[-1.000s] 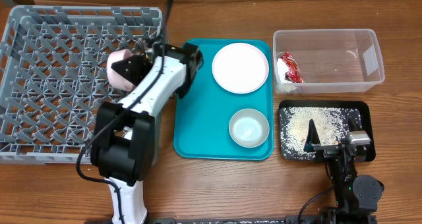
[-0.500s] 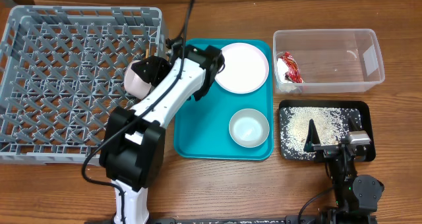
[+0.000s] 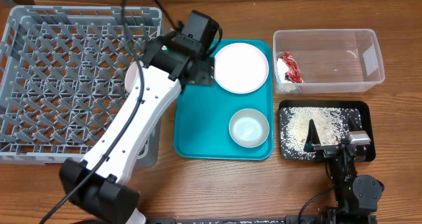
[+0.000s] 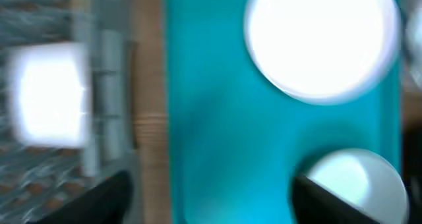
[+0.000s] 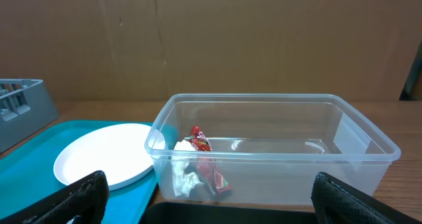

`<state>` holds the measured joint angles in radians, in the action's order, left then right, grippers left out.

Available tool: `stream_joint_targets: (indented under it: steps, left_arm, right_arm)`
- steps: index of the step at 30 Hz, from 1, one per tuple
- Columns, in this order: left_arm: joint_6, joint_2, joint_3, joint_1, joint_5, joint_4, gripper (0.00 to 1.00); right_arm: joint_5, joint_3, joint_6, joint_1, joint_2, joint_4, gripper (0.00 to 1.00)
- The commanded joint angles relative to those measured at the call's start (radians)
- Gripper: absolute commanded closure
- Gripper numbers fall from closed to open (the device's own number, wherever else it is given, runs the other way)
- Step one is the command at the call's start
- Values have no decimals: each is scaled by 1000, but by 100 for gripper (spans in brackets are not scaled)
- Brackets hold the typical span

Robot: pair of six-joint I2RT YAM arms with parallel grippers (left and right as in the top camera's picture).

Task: Sort waste into correct bins and load items into the dishwasher
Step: 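Grasp the small grey bowl on the teal tray with left gripper, then carry the grey bowl into the dish rack and release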

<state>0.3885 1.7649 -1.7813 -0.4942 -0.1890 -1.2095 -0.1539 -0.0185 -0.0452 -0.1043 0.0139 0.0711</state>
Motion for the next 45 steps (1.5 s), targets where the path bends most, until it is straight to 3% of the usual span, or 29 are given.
stream_joint_targets:
  steps: [1,5,10,15,18,20,21,24,31,40,45]
  left_arm:
    - [-81,74,68,-38,245,8,31]
    - [-169,160,144,-98,380,27,39]
    - [-176,227,158,-156,378,78,41]
    - [-164,300,158,-176,327,105,52]
    - [-164,343,158,-175,323,111,64]
    - [-164,373,158,-174,323,108,82]
    - [-164,381,158,-174,323,105,96]
    - [-153,380,151,-172,307,101,96]
    - [-42,301,0,-153,63,-67,96]
    - [200,153,-307,-30,-594,-479,96]
    - [238,93,-307,125,-772,-481,96]
  right_arm:
    - [-5,11,-1,-2,-11,-6,0]
    - [-5,11,-1,-2,-11,-6,0]
    - [-5,11,-1,-2,-11,-6,0]
    - [-5,11,-1,-2,-11,-6,0]
    - [-5,11,-1,-2,-11,-6,0]
    - [-5,11,-1,-2,-11,-6,0]
    - [-5,11,-1,-2,-11,-6,0]
    - [-5,11,-1,-2,-11,-6,0]
    - [-5,11,-1,-2,-11,-6,0]
    - [-5,11,-1,-2,-11,-6,0]
    - [-5,11,-1,-2,-11,-6,0]
